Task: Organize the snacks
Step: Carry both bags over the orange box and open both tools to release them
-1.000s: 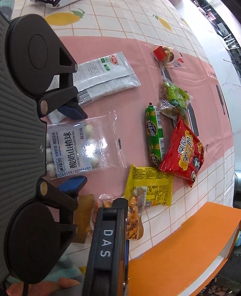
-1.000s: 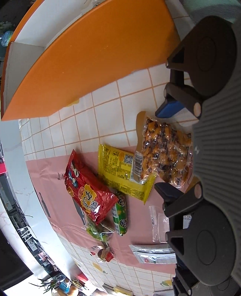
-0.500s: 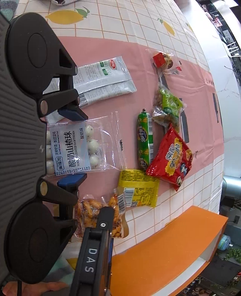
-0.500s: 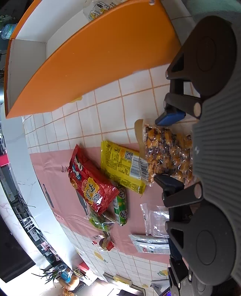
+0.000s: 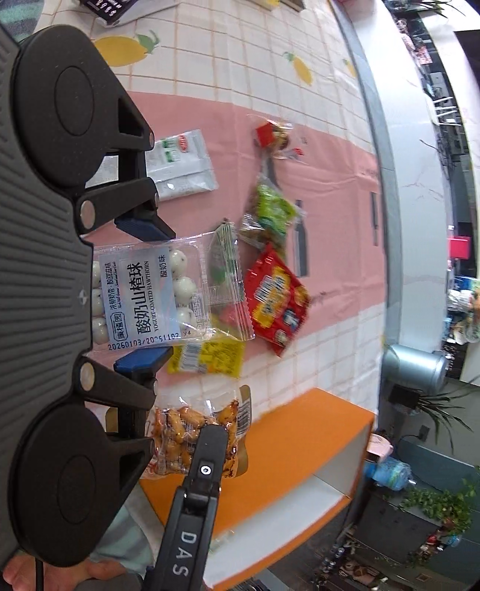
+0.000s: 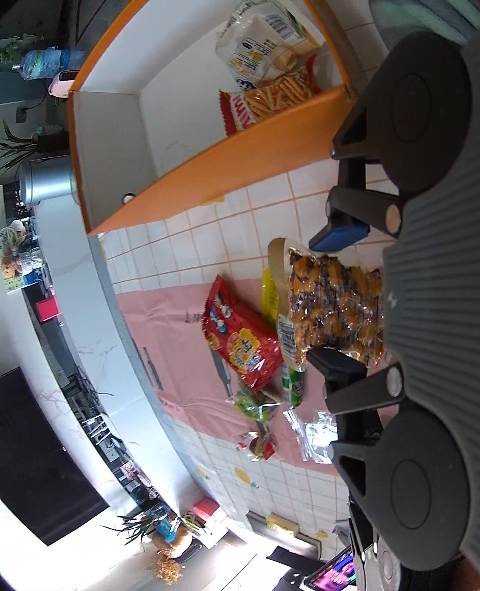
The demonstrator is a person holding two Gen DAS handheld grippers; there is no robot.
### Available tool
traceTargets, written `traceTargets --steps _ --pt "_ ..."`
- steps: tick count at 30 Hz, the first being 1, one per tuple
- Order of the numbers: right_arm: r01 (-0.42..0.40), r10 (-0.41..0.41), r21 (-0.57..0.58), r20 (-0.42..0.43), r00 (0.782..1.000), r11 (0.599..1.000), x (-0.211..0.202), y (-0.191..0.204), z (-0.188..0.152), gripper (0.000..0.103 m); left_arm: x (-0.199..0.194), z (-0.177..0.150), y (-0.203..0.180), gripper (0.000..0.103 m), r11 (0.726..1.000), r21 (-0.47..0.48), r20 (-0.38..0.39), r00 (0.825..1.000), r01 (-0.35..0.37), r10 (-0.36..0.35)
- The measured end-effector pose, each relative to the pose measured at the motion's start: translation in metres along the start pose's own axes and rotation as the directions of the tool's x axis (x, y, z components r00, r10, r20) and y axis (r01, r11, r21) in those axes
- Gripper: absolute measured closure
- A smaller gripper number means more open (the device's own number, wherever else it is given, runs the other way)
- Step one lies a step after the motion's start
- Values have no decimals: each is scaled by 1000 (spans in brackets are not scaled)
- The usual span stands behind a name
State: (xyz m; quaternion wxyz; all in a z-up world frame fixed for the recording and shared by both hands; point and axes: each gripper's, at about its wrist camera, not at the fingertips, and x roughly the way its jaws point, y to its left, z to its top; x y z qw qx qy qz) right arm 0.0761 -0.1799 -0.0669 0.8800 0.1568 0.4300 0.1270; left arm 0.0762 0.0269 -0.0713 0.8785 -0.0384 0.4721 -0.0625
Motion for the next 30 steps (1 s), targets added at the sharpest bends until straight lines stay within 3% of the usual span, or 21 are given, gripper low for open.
traceTargets --steps 4,8,14,20,30 --pt "-25 26 -16 73 997 1000 -30 -5 25 48 -18 22 -22 35 999 34 62 998 21 -23" --pt "11 -5 -45 134 991 999 -57 -21 52 48 -30 48 -54 35 995 91 118 991 47 -57" --pt "96 -83 -75 158 984 993 -80 -67 93 48 -26 85 -114 35 965 204 132 972 165 -194" --pt "170 -156 -108 123 980 980 -78 -128 126 48 10 111 -171 35 909 340 61 959 241 -277" --pt "176 -185 -213 -23 982 961 -18 -190 141 48 84 112 -218 35 807 526 -81 961 268 -266"
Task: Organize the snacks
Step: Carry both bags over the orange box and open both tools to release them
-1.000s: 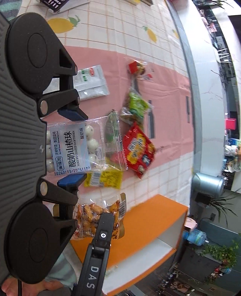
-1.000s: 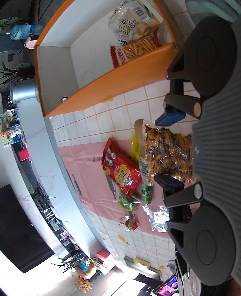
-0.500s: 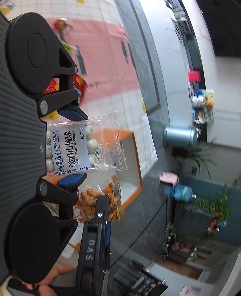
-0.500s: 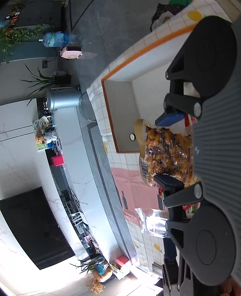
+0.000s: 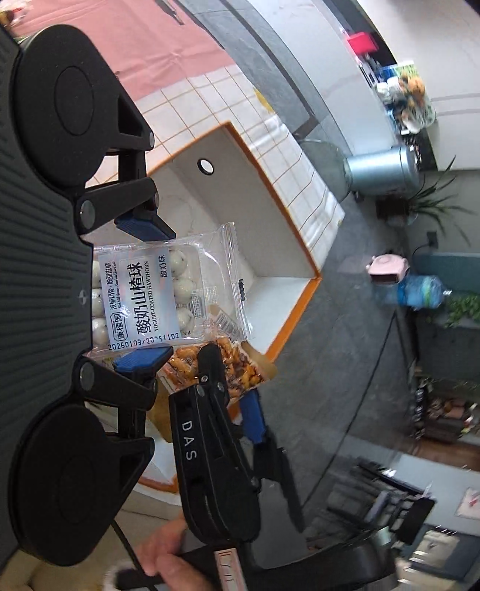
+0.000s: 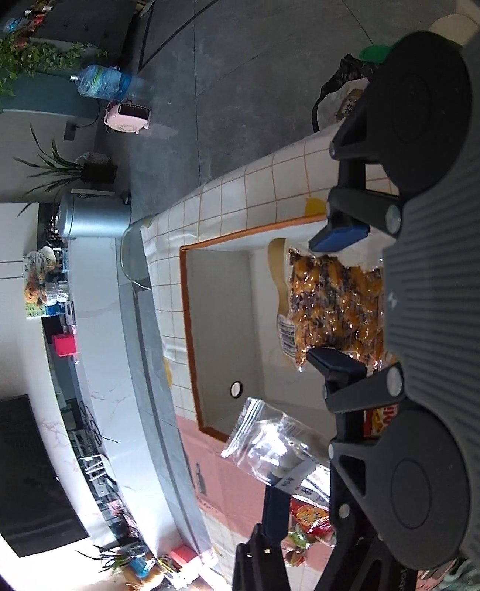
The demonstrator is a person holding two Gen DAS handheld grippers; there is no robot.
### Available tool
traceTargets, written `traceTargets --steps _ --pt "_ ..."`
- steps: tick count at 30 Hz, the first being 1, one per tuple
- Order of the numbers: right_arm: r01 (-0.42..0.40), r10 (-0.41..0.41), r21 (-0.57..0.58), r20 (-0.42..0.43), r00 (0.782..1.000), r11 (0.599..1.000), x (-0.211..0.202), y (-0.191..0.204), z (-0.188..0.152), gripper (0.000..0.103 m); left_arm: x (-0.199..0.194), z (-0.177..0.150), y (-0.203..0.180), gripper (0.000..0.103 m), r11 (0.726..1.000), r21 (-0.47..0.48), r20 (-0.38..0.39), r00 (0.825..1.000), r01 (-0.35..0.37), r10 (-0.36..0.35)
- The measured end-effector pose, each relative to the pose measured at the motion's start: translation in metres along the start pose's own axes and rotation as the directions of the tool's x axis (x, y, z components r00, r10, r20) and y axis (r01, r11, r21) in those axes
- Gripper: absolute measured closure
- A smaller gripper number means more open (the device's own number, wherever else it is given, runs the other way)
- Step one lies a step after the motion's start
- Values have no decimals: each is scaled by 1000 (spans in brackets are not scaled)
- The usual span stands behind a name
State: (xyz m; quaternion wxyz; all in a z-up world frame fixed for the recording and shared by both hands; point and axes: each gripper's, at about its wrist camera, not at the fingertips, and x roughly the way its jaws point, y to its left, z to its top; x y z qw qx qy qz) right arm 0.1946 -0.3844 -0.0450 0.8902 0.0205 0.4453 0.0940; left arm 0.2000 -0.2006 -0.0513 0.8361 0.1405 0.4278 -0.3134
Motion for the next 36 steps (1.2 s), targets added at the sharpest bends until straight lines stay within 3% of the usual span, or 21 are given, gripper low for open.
traceTargets --steps 10,18,21,27,36 --pt "-46 18 -226 -124 992 973 56 3 9 48 39 1 -8 35 984 177 -98 995 -5 23" --pt "-66 11 -339 -161 987 938 72 15 6 47 61 -4 -13 35 975 223 -139 990 4 28" --pt "-72 11 -366 -167 986 928 73 17 6 47 67 -6 -16 34 967 253 -146 987 -22 61" --pt "-78 2 -393 -190 982 916 74 21 5 45 67 -10 -15 28 965 263 -153 986 -21 63" --pt "-28 -50 -399 -184 982 916 58 28 12 37 37 -9 -12 20 979 200 -80 996 -31 47"
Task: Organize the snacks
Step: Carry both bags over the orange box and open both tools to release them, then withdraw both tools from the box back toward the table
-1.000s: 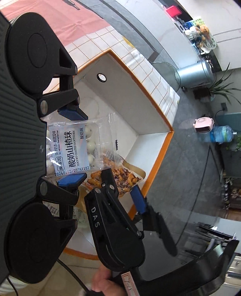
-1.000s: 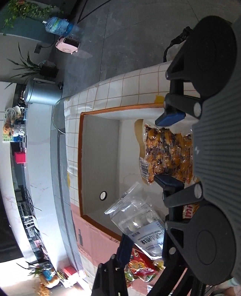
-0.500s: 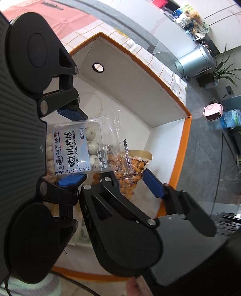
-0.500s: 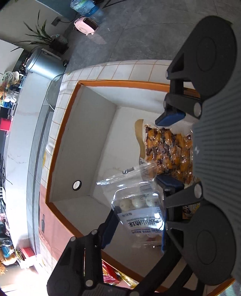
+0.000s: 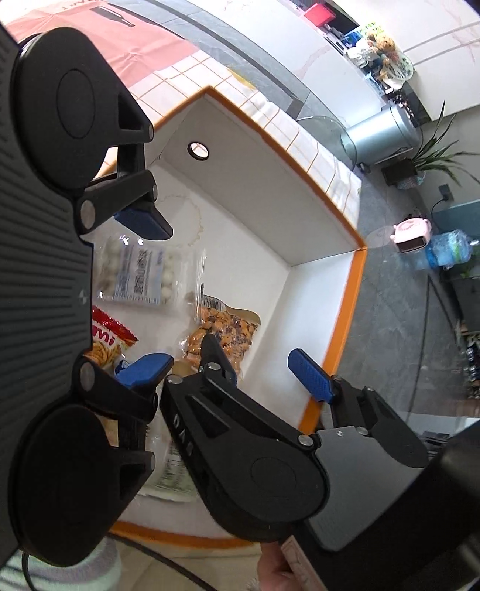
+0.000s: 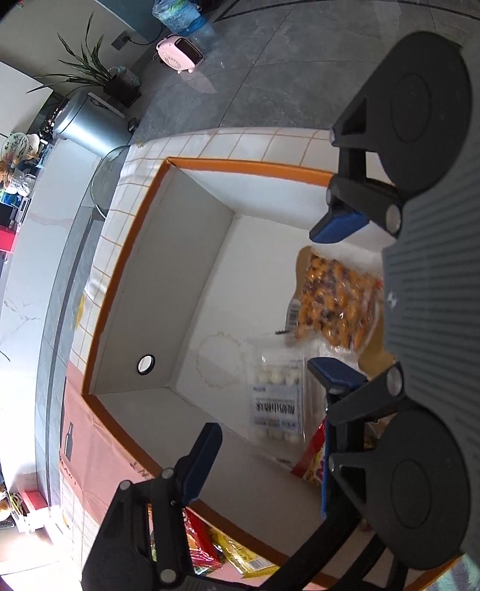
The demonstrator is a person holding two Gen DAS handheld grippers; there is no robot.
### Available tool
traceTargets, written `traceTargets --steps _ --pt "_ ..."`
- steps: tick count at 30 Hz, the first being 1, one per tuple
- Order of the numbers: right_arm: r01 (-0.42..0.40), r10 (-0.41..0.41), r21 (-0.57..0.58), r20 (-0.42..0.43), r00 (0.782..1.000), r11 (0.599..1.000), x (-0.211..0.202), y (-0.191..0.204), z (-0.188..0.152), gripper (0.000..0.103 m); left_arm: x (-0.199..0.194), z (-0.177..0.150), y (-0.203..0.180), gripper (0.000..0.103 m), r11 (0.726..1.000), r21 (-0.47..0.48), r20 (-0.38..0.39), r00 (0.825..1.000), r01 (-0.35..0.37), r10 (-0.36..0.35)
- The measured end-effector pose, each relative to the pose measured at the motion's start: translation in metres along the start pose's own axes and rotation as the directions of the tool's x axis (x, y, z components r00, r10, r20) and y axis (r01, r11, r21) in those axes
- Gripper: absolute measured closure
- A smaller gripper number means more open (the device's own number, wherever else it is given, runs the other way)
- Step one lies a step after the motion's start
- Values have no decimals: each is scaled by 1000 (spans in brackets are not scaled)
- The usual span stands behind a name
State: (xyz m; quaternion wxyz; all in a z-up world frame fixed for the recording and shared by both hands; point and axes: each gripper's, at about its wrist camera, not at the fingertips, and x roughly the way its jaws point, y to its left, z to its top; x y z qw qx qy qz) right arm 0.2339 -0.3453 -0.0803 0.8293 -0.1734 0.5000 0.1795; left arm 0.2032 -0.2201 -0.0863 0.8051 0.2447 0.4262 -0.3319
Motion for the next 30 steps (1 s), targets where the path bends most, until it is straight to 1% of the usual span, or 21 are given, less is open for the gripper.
traceTargets --steps 5,8,12,15,17,20,24,27,30 --pt "46 -46 47 10 999 998 -19 3 1 37 -30 -6 0 20 999 -32 62 998 -7 9" --pt "60 -60 98 -4 998 993 -31 5 0 37 -49 -11 0 20 998 -62 89 996 -19 24" --pt "68 -64 162 -25 998 984 -50 13 -2 37 -70 -20 6 20 991 -129 73 996 -46 56" --pt "68 -63 201 -32 997 977 -66 24 -3 37 -89 -32 14 20 980 -188 59 996 -62 74" --pt "55 -49 220 -30 998 974 -76 33 -3 37 -101 -41 20 20 971 -229 50 995 -68 82" --pt "18 -19 238 1 1000 971 -91 51 -4 37 -121 -59 29 20 955 -283 38 994 -87 102" --pt "-55 39 263 66 997 963 -109 82 -2 37 -144 -85 39 20 926 -354 20 989 -133 149" --pt "-113 82 280 123 989 953 -118 107 -2 37 -159 -108 45 20 897 -409 3 983 -166 183" --pt "-147 98 292 178 979 945 -122 135 -2 37 -168 -133 54 20 859 -480 -22 981 -177 190"
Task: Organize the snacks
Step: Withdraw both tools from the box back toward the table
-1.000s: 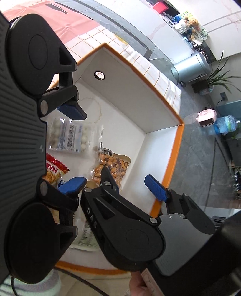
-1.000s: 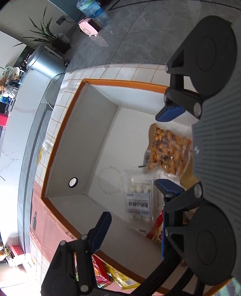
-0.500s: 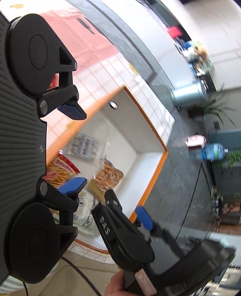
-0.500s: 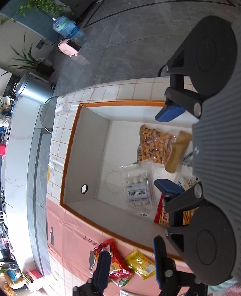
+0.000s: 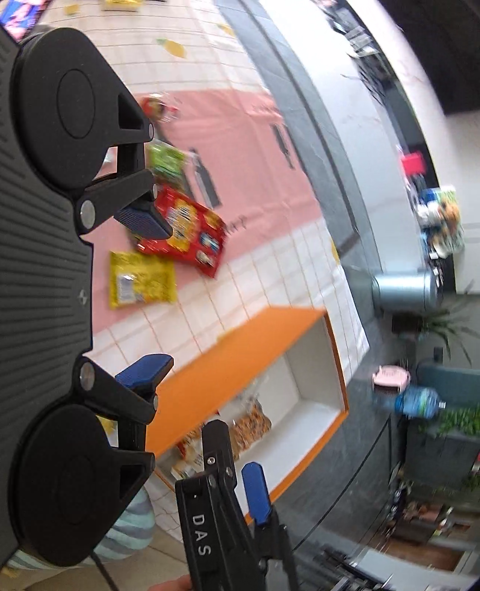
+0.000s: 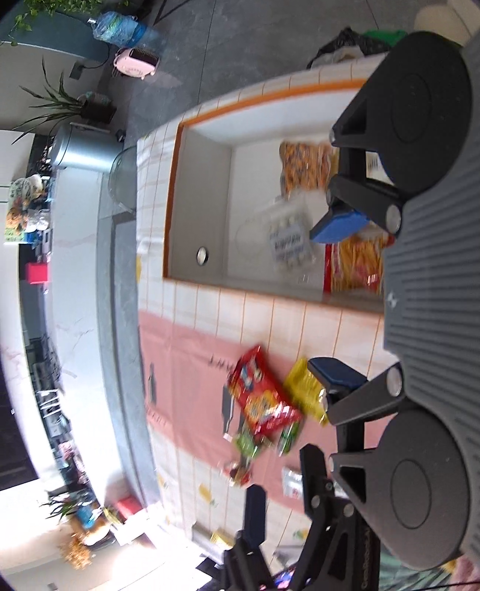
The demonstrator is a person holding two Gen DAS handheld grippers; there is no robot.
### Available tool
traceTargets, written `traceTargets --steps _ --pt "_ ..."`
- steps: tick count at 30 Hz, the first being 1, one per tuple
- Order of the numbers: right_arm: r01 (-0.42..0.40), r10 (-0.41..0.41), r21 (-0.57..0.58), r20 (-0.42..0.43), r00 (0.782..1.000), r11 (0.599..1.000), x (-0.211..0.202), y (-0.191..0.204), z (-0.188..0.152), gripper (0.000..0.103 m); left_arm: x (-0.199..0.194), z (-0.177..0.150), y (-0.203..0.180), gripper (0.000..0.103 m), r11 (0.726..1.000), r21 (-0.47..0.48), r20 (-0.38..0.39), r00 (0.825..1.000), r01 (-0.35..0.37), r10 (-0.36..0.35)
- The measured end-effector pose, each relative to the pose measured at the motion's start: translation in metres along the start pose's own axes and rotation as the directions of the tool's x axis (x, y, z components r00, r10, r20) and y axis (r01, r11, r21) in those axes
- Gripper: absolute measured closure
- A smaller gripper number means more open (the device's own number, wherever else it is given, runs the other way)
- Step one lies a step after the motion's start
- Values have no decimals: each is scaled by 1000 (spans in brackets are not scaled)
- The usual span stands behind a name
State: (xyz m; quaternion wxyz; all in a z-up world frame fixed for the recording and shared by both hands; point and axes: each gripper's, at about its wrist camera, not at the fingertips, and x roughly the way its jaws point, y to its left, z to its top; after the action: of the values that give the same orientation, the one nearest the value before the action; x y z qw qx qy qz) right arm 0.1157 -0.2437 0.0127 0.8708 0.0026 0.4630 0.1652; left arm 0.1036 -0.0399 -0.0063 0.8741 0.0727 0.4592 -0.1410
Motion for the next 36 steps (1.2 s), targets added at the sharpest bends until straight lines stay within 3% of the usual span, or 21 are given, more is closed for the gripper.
traceTargets --steps 5,13,22,28,33,36 --pt "-57 54 73 41 998 996 10 35 -21 36 -8 -33 49 20 985 -165 -46 998 -49 42" --pt "-40 32 167 51 998 985 48 76 -61 36 -6 -83 118 20 916 -376 -107 989 -139 106" --pt "-6 -4 264 37 999 964 91 89 -81 29 32 -105 138 16 871 -456 -161 979 -183 122" --pt "30 -37 282 21 999 959 121 93 -68 25 63 -104 136 16 849 -452 -229 955 -274 186" --pt "52 -48 287 -21 999 956 151 95 -59 25 82 -113 140 16 806 -514 -263 948 -296 180" --pt "61 -52 268 -43 998 962 167 103 -57 25 87 -117 138 16 797 -517 -271 943 -313 195"
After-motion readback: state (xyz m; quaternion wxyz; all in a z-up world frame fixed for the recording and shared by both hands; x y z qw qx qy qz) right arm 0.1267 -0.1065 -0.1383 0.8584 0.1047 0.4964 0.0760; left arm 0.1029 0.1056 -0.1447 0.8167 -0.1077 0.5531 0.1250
